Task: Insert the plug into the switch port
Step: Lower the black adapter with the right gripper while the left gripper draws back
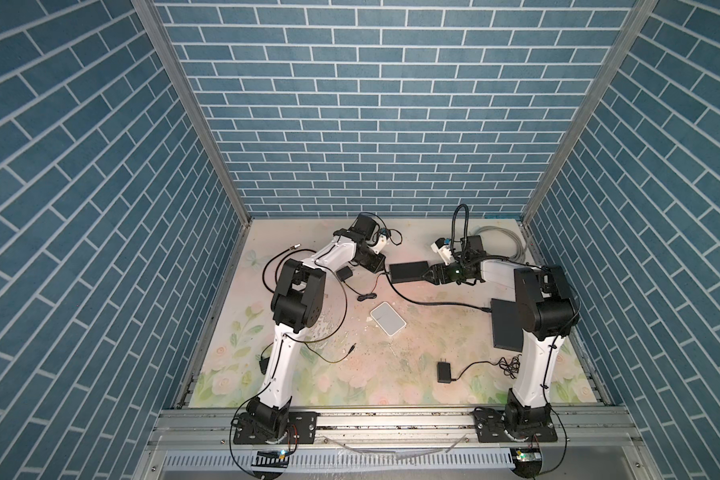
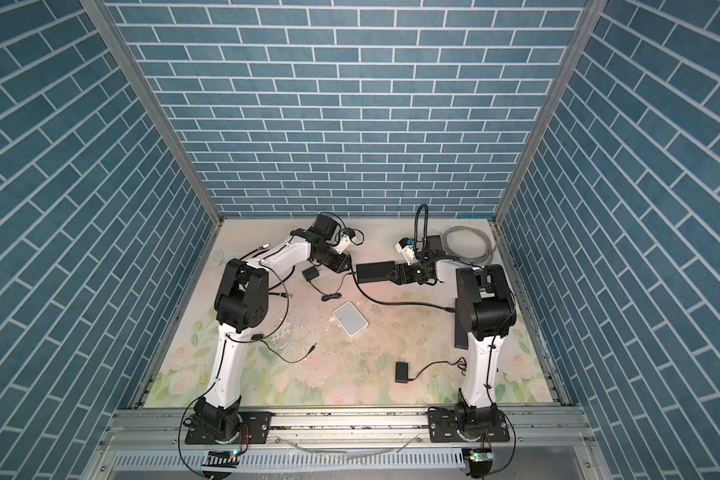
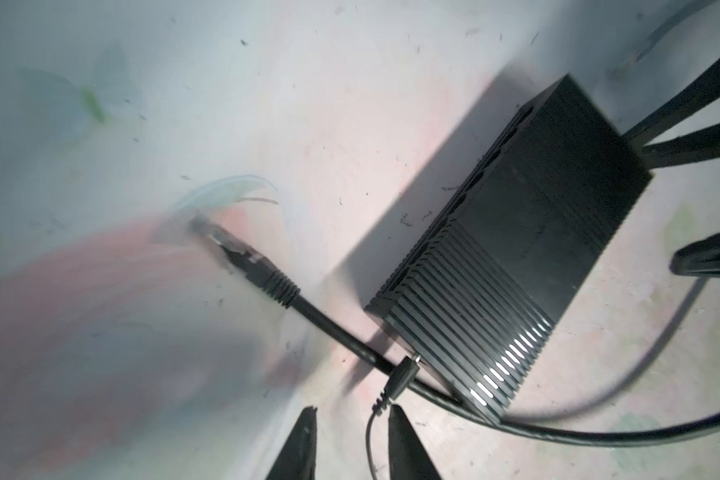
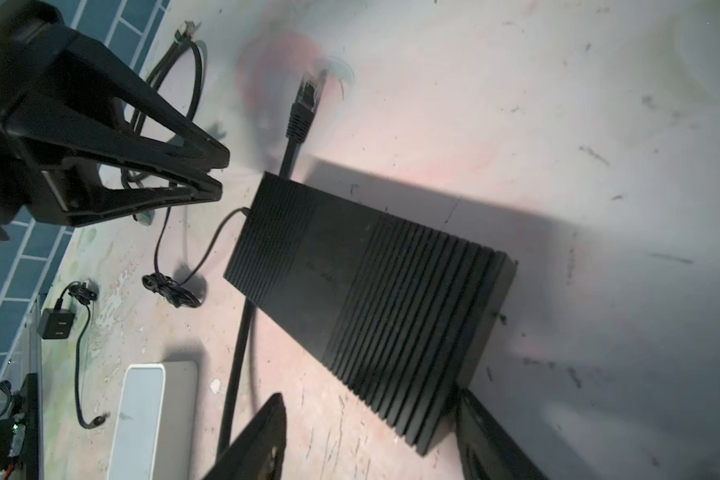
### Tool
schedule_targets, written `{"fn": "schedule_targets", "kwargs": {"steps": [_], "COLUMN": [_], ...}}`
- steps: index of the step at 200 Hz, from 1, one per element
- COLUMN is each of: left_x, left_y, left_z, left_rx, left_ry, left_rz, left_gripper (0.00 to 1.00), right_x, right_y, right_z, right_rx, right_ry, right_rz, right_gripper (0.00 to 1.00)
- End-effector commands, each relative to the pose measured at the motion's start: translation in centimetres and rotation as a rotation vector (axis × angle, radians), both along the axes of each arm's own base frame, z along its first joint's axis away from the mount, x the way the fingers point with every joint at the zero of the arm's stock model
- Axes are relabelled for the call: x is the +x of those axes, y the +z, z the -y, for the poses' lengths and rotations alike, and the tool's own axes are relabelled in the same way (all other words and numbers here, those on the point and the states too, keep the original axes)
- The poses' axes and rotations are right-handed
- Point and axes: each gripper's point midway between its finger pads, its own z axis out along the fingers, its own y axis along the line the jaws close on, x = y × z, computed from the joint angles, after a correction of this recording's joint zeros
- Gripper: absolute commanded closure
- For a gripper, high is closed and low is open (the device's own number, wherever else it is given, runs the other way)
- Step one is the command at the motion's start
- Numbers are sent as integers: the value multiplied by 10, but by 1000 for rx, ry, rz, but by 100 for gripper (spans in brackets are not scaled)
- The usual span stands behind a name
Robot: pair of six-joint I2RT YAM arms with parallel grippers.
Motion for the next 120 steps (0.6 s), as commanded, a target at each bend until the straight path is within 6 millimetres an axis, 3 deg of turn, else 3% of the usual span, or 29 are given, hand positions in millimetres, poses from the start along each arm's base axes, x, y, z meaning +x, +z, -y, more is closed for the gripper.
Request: {"fn": "schedule_targets", "kwargs": {"steps": [1, 32, 74, 120], "left_x": [7, 8, -7, -23], "left_y": [50, 57, 14, -8], "left_z": [15, 21, 20, 11], "left_rx": [-118, -153, 27, 143], "left_ry": [-14, 13, -105, -226], "left_rz": [99, 93, 105, 47], "left_gripper": [67, 71, 71, 69], "right_x": [4, 8, 11, 13], "right_y": [17, 20, 14, 12], "right_z": [5, 12, 8, 3], "right_rx": [-3, -29, -12, 6], "right_ry": [-64, -109, -109, -83], "right_rz": [20, 25, -2, -8], "right_gripper": [35, 36, 37, 37]}}
